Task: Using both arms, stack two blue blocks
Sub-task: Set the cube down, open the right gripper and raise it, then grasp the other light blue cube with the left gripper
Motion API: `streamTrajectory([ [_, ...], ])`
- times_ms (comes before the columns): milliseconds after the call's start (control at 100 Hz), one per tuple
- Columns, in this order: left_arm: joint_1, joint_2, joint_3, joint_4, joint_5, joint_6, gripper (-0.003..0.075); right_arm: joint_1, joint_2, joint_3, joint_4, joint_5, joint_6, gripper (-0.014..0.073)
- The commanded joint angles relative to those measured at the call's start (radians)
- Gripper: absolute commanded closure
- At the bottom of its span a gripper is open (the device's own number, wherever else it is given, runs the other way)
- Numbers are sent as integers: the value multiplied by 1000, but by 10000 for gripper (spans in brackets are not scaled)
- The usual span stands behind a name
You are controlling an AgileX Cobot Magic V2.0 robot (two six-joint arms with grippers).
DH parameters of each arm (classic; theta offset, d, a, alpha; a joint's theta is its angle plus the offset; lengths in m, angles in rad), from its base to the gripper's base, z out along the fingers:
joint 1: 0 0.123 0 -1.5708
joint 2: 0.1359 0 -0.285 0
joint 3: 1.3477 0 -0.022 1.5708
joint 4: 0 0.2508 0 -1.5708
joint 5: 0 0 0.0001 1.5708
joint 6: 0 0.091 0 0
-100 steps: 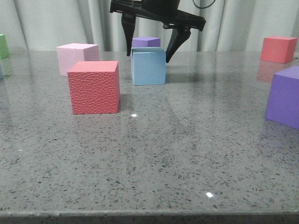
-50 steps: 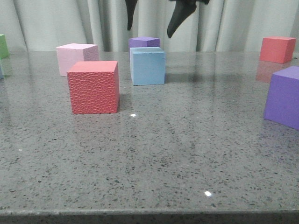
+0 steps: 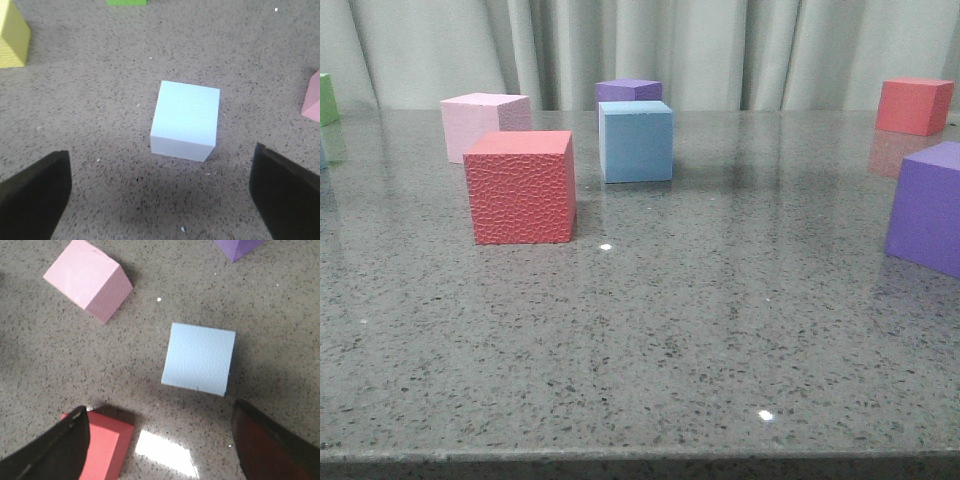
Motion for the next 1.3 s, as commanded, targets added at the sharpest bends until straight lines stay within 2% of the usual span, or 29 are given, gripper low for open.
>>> streamTrajectory([
  [0, 1, 44, -74, -21, -25, 27, 29, 5, -139, 60, -21, -104, -18, 11],
  [250, 1, 178, -153, -40, 8, 72, 29, 5, -379, 353, -20, -261, -18, 11],
  [460, 1, 267, -225, -79, 10, 111, 29, 5, -495, 494, -17, -314, -17, 11],
  [820, 1, 427, -367, -121, 104, 158, 29, 5, -521, 515, 5, -305, -17, 11],
  [1160, 1, 492, -377, -121, 132, 158, 29, 5, -521, 515, 6, -305, -17, 11],
  [1230, 1, 493, -377, -121, 134, 158, 41, 5, -521, 515, 6, -305, -17, 11],
  [1290, 1, 493, -377, -121, 134, 158, 83, 5, -521, 515, 6, -305, -17, 11],
])
